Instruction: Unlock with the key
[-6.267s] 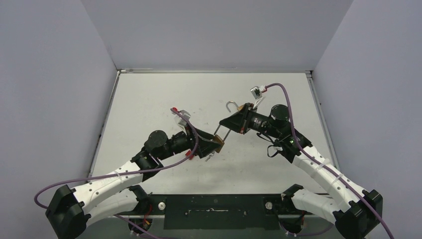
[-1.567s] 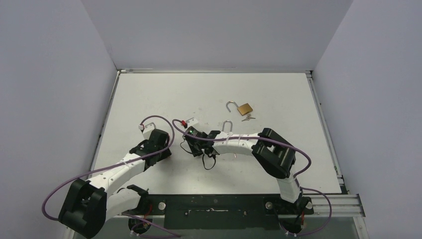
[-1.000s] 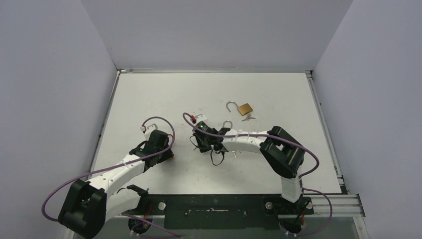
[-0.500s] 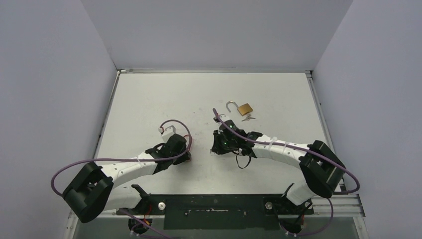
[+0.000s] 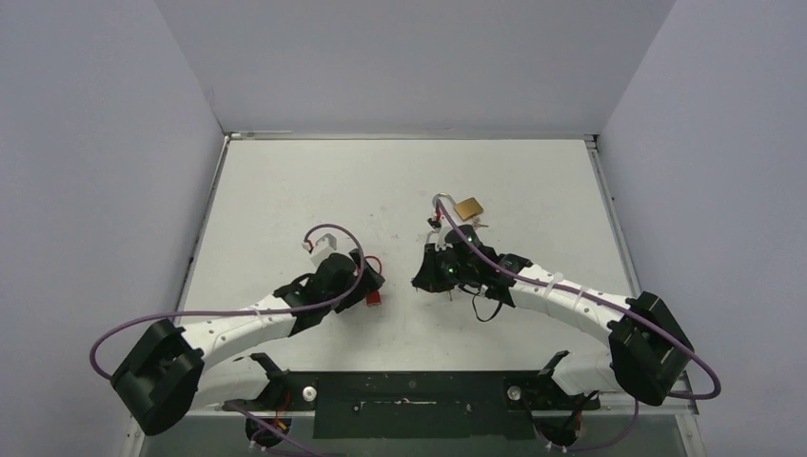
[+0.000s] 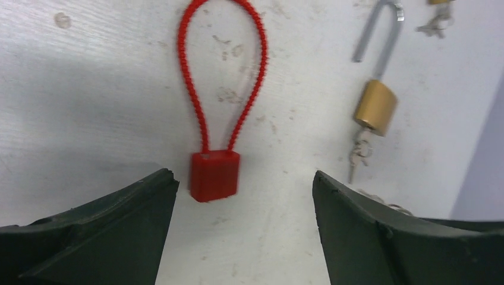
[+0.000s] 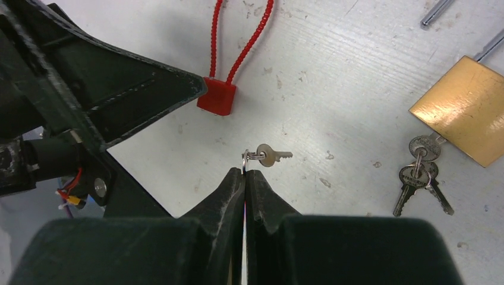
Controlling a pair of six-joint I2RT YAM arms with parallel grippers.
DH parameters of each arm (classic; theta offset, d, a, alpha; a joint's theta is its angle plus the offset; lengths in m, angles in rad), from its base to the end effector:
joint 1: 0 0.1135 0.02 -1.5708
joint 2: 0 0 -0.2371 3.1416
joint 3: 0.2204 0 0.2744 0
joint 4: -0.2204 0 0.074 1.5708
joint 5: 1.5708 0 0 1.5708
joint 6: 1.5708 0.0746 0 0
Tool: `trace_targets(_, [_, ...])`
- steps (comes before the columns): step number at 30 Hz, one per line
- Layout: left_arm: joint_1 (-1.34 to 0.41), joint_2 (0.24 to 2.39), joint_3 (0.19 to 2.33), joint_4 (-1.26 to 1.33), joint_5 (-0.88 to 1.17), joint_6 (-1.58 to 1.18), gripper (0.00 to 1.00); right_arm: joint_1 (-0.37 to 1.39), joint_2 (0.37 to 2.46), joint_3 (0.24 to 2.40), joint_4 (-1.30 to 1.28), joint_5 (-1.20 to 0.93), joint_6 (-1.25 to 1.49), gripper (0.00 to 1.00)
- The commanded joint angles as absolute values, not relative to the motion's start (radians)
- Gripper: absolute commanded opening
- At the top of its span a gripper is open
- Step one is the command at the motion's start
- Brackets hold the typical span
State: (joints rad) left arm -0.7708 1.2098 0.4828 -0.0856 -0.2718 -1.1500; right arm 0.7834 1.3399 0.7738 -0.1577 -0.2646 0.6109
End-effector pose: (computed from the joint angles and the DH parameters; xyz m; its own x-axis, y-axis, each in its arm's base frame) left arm 0.2123 -0.1783 0.0963 -0.7045 -0.5415 -0.4588 -0.2553 0.7965 -0.5480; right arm 0.2224 0.2490 0.1546 -0.8547 -0.0699 -0.5144 -0.4025 0.7150 0.5717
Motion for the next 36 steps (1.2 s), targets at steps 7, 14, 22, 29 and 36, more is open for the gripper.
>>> trace_targets(7, [-0.775,0.887,0.384,0.034,-0.172,-1.546,0.82,0.788,1.272,0.8,-0.061,-0.48,0.569,0.0])
trace_targets(14, [-0.772,0.851,0.314,0.178,-0.069,-1.756,0.82,0.881,1.291,0.86,-0.042,-0.472,0.517,0.0])
trace_targets(22, [-0.777,0.912,0.246,0.322,0.0,-1.827,0.75,0.931,1.333,0.908,-0.034,-0.451,0.49,0.0])
trace_targets(29, [-0.777,0.909,0.214,0.385,0.0,-1.875,0.63,0.943,1.334,0.911,-0.046,-0.435,0.456,0.0])
trace_targets(36, [-0.779,0.907,0.21,0.427,0.048,-1.899,0.68,0.953,1.328,0.905,-0.046,-0.442,0.402,0.0])
